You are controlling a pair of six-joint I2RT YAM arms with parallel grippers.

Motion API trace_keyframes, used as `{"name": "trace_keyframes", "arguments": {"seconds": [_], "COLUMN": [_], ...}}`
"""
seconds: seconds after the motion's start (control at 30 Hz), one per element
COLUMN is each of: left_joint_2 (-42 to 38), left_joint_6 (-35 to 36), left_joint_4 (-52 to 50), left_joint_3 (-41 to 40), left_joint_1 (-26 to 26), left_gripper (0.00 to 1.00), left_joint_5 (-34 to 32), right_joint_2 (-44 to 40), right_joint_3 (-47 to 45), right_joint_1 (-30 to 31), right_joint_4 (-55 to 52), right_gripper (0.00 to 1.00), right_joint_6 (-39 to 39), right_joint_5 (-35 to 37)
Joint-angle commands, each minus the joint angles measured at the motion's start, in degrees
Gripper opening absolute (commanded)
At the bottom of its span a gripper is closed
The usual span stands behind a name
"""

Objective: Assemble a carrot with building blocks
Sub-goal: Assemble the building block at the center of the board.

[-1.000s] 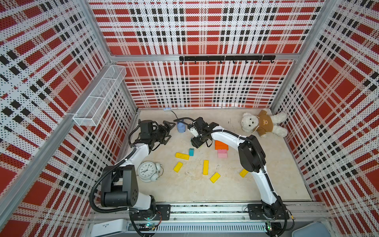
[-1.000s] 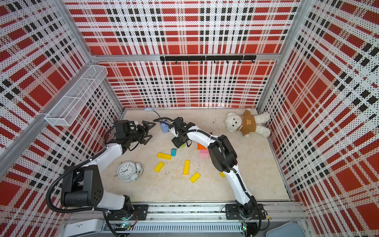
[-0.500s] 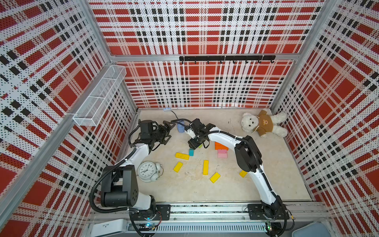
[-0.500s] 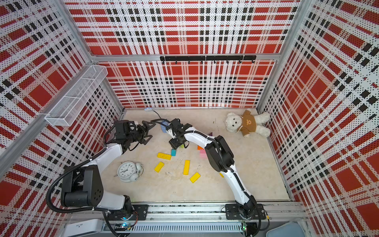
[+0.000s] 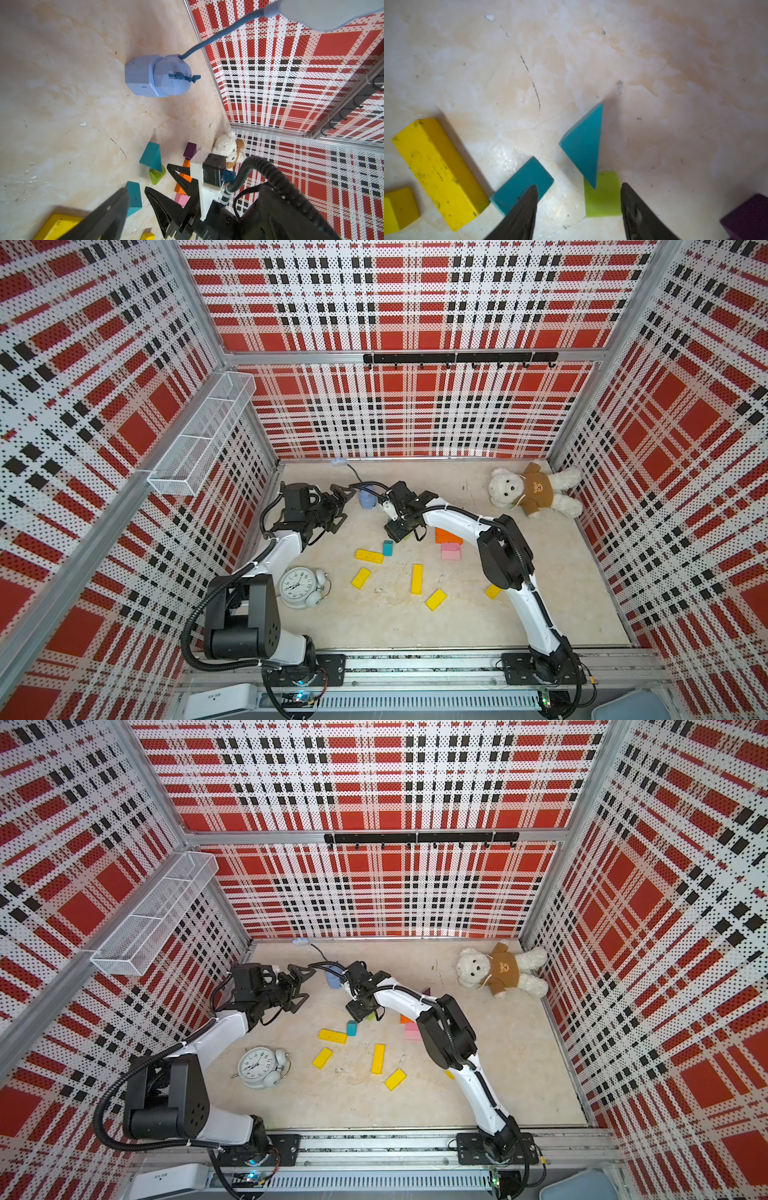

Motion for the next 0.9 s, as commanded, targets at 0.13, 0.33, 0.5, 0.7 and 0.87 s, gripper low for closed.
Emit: {"name": "trace_keyframes", "arguments": {"seconds": [0.13,0.33,0.5,0.7,0.87], "left_joint_2": [-1.0,-0.7,-0.5,-0.3,-0.4], "left_joint_6": [-1.0,-0.9,-0.9,-0.9,-0.9], "left_joint_4": [1.8,1.9,1.9,1.9,1.9], "left_joint_3": [-0.6,-0.8,-0.8,-0.7,-0.7], "left_joint_1": [-0.5,-0.6,-0.6,-0.6,-0.5], "left_gripper": [1.0,0.99,1.0,1.0,0.99], "left_joint_5": [0.8,0.8,0.7,0.7,0.7], "right_joint_2": [-3.3,-2.4,-1.6,-1.1,-1.2], "right_joint_3": [-4.9,-5.3,-4.7,-4.0,-4.3], "right_joint_1": [0.2,0.2,0.2,-0.1,-1.1], "right_joint_4": [2.3,2.4,2.0,-0.1,-0.8], "right_gripper": [0.66,0.67,0.65,0.62,0.6], "right_joint_6": [3.4,5.0,5.9,5.9,6.0], "right_joint_5": [4.1,4.8,5.8,7.8,8.8]}}
